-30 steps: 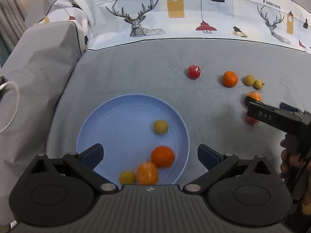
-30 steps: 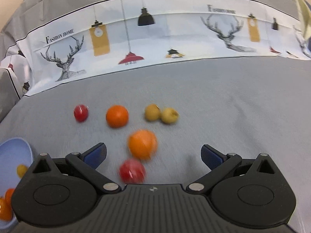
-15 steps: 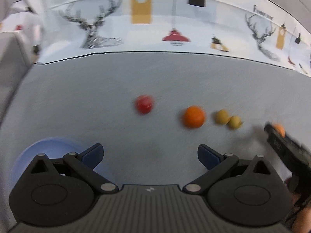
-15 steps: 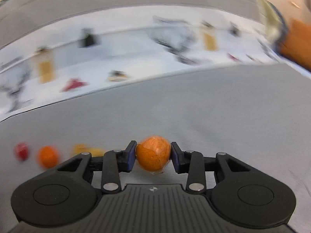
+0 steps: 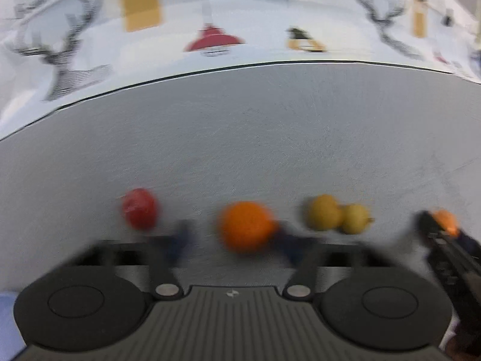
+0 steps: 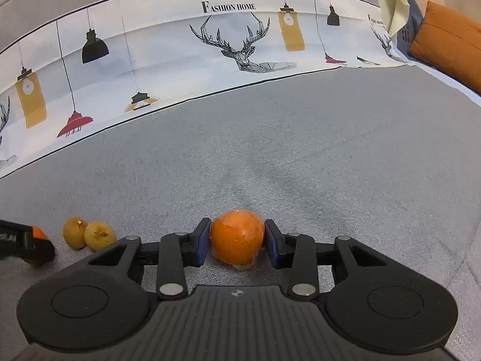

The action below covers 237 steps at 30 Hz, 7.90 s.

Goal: Organize fruits
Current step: 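Grasp a large orange with the left tool while the right holds the wrapped orange, then carry both oranges over the blue plate and open the right tool, then reach the right tool to the plastic-wrapped red apple and grasp it, then carry the red apple with the right tool while the left carries the orange to the plate, then open both tools over the plate, releasing the orange and the red apple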

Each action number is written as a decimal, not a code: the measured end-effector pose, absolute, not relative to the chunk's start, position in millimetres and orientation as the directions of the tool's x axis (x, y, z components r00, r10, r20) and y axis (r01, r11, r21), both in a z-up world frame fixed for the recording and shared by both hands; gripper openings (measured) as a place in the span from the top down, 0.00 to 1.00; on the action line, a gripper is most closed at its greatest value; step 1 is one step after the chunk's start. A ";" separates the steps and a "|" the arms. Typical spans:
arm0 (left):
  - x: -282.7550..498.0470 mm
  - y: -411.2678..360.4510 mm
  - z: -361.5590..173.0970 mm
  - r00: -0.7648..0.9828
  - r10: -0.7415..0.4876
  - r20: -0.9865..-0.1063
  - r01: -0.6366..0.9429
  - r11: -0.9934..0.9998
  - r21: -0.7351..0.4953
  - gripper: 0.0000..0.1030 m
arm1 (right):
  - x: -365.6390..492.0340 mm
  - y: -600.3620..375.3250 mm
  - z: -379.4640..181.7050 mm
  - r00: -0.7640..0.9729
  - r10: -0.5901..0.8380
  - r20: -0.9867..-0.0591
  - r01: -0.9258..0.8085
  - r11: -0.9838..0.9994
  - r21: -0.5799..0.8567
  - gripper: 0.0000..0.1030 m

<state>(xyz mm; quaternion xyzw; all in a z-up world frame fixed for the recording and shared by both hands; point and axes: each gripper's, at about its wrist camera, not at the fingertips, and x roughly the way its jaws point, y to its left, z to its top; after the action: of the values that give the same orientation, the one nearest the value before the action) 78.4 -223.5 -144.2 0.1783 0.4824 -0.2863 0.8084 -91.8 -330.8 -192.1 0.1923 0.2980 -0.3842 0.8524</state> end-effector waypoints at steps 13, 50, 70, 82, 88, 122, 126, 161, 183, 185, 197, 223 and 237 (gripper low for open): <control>-4.6 -122.2 -57.3 0.470 -0.338 -0.816 0.601 0.799 0.015 0.62 | -98.3 -308.7 -174.0 0.642 -0.559 -0.526 0.699 0.708 0.102 0.62; -189.7 158.0 33.8 0.644 -0.326 -0.692 0.433 0.901 -0.021 0.61 | -295.8 15.4 12.2 0.897 -0.006 -0.442 0.009 1.000 0.005 0.62; -185.8 157.4 33.1 0.633 -0.340 -0.696 0.438 0.898 -0.040 0.61 | -289.5 11.5 7.8 0.890 -0.023 -0.455 0.025 1.000 0.000 0.62; -172.5 159.3 33.7 0.639 -0.325 -0.698 0.424 0.905 -0.033 0.61 | -243.7 5.5 -7.6 0.906 -0.112 -0.409 0.079 0.992 -0.096 0.95; -144.6 153.0 28.2 0.611 -0.322 -0.723 0.408 0.911 -0.062 0.61 | -231.9 -61.4 -29.4 0.859 -0.147 -0.491 0.176 0.984 0.013 0.93; -55.6 85.7 -10.1 0.543 -0.239 -0.805 0.387 0.922 -0.013 0.61 | -108.5 -172.9 -137.2 0.743 -0.241 -0.625 0.341 0.939 0.044 0.70; -63.7 90.7 -3.7 0.553 -0.253 -0.794 0.394 0.919 -0.018 0.61 | -136.7 -142.2 -98.6 0.788 -0.177 -0.589 0.284 0.954 0.094 0.70; -140.6 146.9 28.0 0.591 -0.308 -0.746 0.415 0.909 -0.046 0.61 | -244.7 13.5 -12.0 0.851 0.075 -0.519 -0.049 0.997 0.064 0.70; -49.5 108.3 -19.6 0.532 -0.290 -0.795 0.444 0.895 -0.030 0.61 | -151.4 -13.3 -59.8 0.806 0.019 -0.591 0.008 0.999 0.043 0.70; -38.6 104.4 -27.1 0.525 -0.291 -0.800 0.449 0.893 -0.030 0.61 | -139.9 -14.8 -67.3 0.800 0.021 -0.600 0.006 0.999 0.043 0.70; 10.9 86.2 -64.4 0.507 -0.253 -0.824 0.446 0.895 -0.001 0.61 | -84.1 -15.1 -99.3 0.763 0.046 -0.645 -0.028 0.999 0.039 0.70; -124.0 149.9 -7.8 0.622 -0.227 -0.749 0.329 0.944 -0.013 0.00 | -216.5 -5.1 -36.1 0.792 0.000 -0.611 0.039 0.998 0.050 0.01; -173.1 150.2 30.6 0.697 -0.238 -0.677 0.344 0.939 0.025 0.00 | -270.3 9.1 -5.6 0.856 -0.036 -0.515 0.055 0.998 0.022 0.01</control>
<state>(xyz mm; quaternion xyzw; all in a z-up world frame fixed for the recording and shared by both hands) -173.1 150.2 30.6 0.0749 0.3556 -0.1584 0.9181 -270.3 9.1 -5.6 0.0180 0.2669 -0.0236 0.9633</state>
